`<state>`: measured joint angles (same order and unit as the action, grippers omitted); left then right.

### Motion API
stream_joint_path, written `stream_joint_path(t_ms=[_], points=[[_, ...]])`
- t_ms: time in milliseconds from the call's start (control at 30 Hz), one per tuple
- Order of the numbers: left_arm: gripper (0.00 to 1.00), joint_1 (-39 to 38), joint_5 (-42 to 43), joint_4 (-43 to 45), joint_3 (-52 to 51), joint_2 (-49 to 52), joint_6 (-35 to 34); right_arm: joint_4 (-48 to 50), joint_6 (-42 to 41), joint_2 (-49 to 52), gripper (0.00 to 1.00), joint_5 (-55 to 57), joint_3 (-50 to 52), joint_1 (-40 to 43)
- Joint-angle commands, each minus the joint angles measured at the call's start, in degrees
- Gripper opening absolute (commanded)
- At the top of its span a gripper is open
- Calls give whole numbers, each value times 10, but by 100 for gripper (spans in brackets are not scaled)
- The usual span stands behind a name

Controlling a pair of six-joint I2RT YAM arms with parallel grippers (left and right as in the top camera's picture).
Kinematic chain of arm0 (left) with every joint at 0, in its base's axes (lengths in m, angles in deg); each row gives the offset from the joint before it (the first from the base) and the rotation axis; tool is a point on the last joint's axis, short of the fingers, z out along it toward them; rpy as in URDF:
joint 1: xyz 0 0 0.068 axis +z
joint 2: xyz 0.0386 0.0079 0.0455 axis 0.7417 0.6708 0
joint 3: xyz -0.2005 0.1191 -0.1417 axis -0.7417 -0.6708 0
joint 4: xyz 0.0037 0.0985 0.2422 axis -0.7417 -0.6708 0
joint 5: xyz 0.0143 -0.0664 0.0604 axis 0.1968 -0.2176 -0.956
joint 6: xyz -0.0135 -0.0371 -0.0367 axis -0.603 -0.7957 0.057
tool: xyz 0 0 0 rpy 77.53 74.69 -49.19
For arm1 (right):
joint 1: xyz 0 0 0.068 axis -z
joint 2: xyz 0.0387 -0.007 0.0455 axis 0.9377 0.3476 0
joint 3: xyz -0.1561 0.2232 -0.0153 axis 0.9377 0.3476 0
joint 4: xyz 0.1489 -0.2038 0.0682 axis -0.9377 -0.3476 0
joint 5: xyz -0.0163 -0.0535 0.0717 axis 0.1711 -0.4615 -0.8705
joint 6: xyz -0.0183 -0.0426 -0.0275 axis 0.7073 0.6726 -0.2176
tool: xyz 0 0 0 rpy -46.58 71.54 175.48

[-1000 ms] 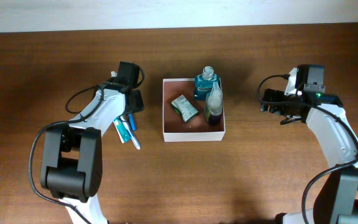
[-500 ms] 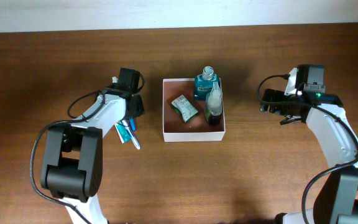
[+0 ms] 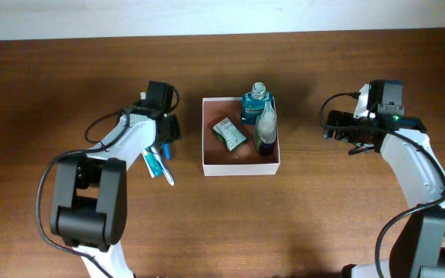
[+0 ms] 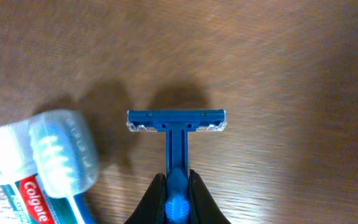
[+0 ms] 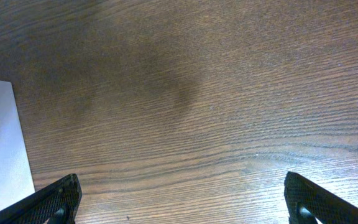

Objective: Pack container
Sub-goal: 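Carry the blue razor into the box and release it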

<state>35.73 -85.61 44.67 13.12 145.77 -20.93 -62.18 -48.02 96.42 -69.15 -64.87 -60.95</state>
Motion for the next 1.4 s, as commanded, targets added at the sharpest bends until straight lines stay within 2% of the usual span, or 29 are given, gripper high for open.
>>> stream_joint_path(t_ms=[0, 133, 300, 633, 900, 1300, 1367], points=[[4, -6, 55, -17, 52, -79, 16, 0, -1, 1, 99, 3, 2, 3], [5, -59, 58, -10, 64, -186, 8, 0, -1, 1, 98, 3, 2, 3], [5, -111, 61, -6, 64, -203, -18, 0, -1, 1, 99, 3, 2, 3], [5, -182, 60, 8, 64, -170, -75, 0, -1, 1, 99, 3, 2, 3], [5, -183, 91, 65, 64, -103, -88, 0, -1, 1, 99, 3, 2, 3], [5, -183, 121, 89, 64, -27, -92, 0, -1, 1, 99, 3, 2, 3], [9, -183, 131, 88, 64, -27, -92, 0, -1, 1, 99, 3, 2, 3]])
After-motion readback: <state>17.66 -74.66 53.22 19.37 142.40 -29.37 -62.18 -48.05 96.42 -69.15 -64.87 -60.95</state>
